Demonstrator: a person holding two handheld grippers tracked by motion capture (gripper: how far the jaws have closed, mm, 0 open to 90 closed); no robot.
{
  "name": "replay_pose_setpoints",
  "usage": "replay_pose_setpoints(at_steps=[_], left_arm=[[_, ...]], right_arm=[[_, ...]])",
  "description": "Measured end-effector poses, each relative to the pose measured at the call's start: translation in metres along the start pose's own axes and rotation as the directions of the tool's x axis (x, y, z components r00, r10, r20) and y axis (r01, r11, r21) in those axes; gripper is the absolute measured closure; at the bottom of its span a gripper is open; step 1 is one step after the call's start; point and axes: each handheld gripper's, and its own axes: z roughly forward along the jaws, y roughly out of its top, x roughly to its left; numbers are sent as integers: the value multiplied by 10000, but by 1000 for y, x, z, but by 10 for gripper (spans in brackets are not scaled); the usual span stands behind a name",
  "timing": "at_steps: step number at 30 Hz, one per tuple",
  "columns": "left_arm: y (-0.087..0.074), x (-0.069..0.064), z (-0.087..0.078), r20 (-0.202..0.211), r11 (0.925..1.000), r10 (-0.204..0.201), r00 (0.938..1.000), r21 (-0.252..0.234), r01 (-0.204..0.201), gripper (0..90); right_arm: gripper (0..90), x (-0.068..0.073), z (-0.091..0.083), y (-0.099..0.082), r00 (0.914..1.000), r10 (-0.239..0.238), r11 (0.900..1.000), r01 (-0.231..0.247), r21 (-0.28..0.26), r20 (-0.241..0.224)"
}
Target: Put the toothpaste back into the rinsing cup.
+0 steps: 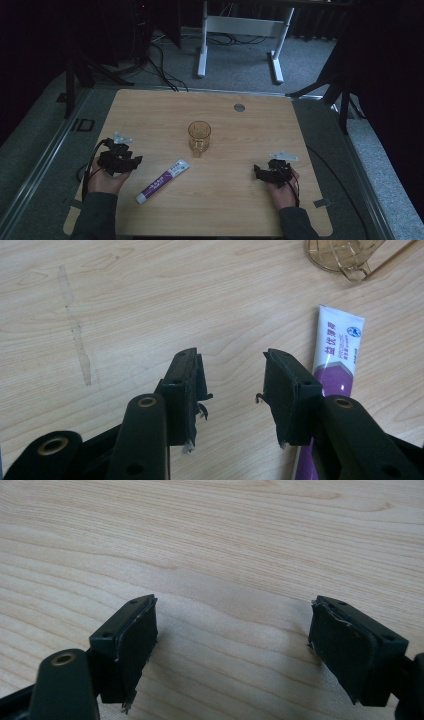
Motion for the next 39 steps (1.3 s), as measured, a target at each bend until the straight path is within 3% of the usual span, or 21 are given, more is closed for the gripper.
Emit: replay_pose_setpoints(at_steps=[9, 26, 39], left_arm=[[1, -2, 4, 290, 9997, -5, 9996, 240, -2, 559], [5, -9, 8, 449, 9981, 102, 9989, 599, -129, 561], [9, -18, 10, 675, 9942, 559, 9962, 886, -618, 554]], right_arm=[[194, 0, 0, 0, 10000, 2, 10000, -2, 0, 0], [194, 0, 0, 0, 10000, 7, 10000, -7, -2, 1], [194, 0, 0, 0, 10000, 9, 10000, -9, -2, 1]])
